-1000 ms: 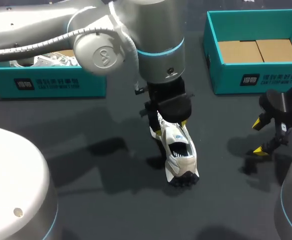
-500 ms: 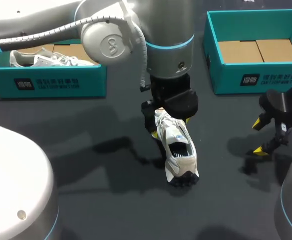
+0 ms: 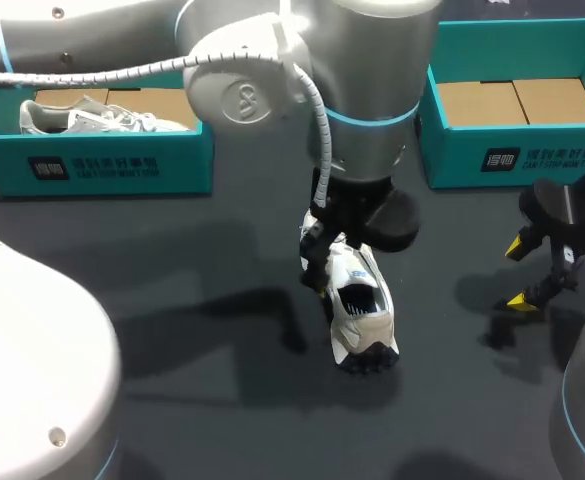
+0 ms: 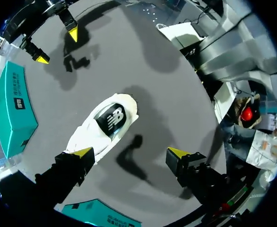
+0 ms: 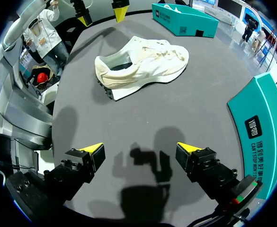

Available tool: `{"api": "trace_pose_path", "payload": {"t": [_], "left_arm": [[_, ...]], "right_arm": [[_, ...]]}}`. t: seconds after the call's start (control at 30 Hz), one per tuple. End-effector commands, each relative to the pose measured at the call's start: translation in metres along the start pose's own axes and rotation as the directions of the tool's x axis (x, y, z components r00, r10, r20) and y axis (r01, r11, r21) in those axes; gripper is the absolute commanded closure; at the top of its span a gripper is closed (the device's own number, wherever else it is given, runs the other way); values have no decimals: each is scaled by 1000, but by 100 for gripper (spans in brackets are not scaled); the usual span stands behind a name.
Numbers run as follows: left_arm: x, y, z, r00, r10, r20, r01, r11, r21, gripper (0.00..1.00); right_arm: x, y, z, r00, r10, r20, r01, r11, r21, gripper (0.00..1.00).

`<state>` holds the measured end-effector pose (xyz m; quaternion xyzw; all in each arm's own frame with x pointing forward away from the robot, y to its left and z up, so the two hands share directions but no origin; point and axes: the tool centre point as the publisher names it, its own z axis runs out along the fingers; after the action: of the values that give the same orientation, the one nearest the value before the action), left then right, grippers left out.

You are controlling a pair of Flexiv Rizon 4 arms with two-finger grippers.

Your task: Take the shoe out of the shoebox, open the shoe tongue, remove and reinsert the insole, then place the shoe into the shoebox

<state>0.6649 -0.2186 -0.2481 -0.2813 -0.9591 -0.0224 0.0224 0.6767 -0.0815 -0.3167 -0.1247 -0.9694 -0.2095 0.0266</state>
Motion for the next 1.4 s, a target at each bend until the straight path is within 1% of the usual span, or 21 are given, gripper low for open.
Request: {"api": "trace_pose_path", "payload": {"t": [0.03,0.1,0.17,0.2,0.27,0.6,0.63,0.7,0.73,0.8,0.87,0.97,1.03,1.1,1.2,1.4], "left_arm": [[-1,-13,5,991,-131,-19,129,989,-71,0],[1,-19,10,993,-114,-33,113,993,-20,0],[2,-23,14,995,-91,-44,93,995,46,0],[3,-26,16,992,-110,-63,115,990,80,0],[2,-28,16,989,-96,-112,110,986,126,0],[2,-28,16,989,-96,-112,110,986,126,0],[4,-31,20,988,-122,-96,132,986,102,0],[7,-34,27,981,-174,-86,184,975,127,0],[8,-36,31,977,-202,-69,209,970,120,0],[11,-38,37,968,-240,-74,248,960,129,0],[15,-43,42,954,-296,-55,300,947,112,0],[17,-50,49,940,-339,-45,342,933,108,0],[17,-52,53,930,-365,-54,369,922,121,0],[15,-53,58,913,-404,-49,407,906,118,0],[10,-57,65,897,-433,-85,441,887,134,0],[4,-64,75,856,-512,-65,516,844,143,0]], "right_arm": [[2,-1,0,1000,-1,3,1,1000,0,0],[2,-1,0,1000,-1,3,1,1000,0,0],[2,-1,0,1000,-1,3,1,1000,0,0],[2,-1,0,1000,-1,3,1,1000,0,0],[2,-1,0,1000,-1,3,1,1000,0,0],[2,-1,0,1000,-1,3,1,1000,0,0],[2,-1,0,1000,-1,3,1,1000,0,0],[2,-1,0,1000,-1,3,1,1000,0,0],[2,-1,0,1000,-1,3,1,1000,0,0],[2,-1,0,1000,-1,3,1,1000,0,0],[2,-1,0,1000,-1,3,1,1000,0,0],[2,-1,0,1000,-1,3,1,1000,0,0],[2,-1,0,1000,-1,3,1,1000,0,0],[2,-1,0,1000,-1,3,1,1000,0,0],[2,-1,0,1000,-1,3,1,1000,0,0],[2,-1,0,1000,-1,3,1,1000,0,0]]}}
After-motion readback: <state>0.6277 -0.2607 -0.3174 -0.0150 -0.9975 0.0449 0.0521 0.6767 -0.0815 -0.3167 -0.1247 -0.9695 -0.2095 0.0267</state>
